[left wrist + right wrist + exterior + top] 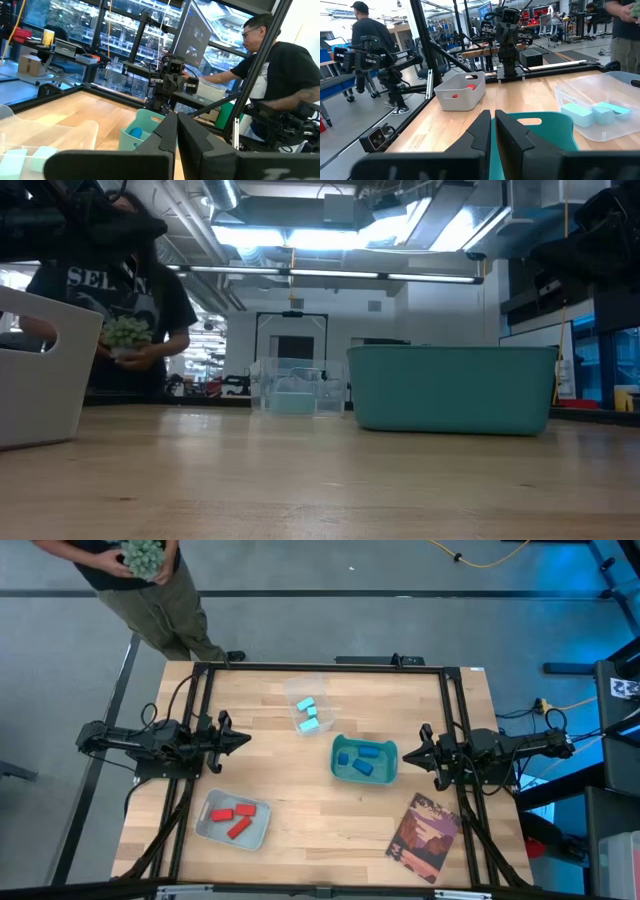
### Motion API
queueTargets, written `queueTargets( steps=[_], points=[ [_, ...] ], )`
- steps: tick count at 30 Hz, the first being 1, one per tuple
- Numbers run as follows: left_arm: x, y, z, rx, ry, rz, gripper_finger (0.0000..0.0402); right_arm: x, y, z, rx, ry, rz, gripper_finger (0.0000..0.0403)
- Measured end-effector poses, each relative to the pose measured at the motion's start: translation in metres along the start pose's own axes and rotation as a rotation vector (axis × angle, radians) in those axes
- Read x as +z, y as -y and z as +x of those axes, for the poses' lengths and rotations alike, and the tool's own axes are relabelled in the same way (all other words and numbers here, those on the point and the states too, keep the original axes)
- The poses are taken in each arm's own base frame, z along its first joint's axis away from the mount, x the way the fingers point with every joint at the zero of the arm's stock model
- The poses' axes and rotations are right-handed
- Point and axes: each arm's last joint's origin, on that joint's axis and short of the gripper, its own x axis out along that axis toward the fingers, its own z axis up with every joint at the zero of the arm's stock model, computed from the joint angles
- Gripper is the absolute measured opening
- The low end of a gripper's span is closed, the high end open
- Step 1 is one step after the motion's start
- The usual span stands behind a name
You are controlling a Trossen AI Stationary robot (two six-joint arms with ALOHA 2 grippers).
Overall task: Sort & place blocks by color
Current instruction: Return to Home Position
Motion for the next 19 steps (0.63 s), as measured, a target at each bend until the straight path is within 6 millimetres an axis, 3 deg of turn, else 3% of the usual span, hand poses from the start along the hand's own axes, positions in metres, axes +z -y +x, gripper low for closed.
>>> queueTargets(
  steps=[19],
  points=[
    [0.0000,0.0000,0.0000,0.000,0.000,0.000,0.0001,0.0000,0.0000,0.0000,0.000,0.000,0.000,0.0029]
  ],
)
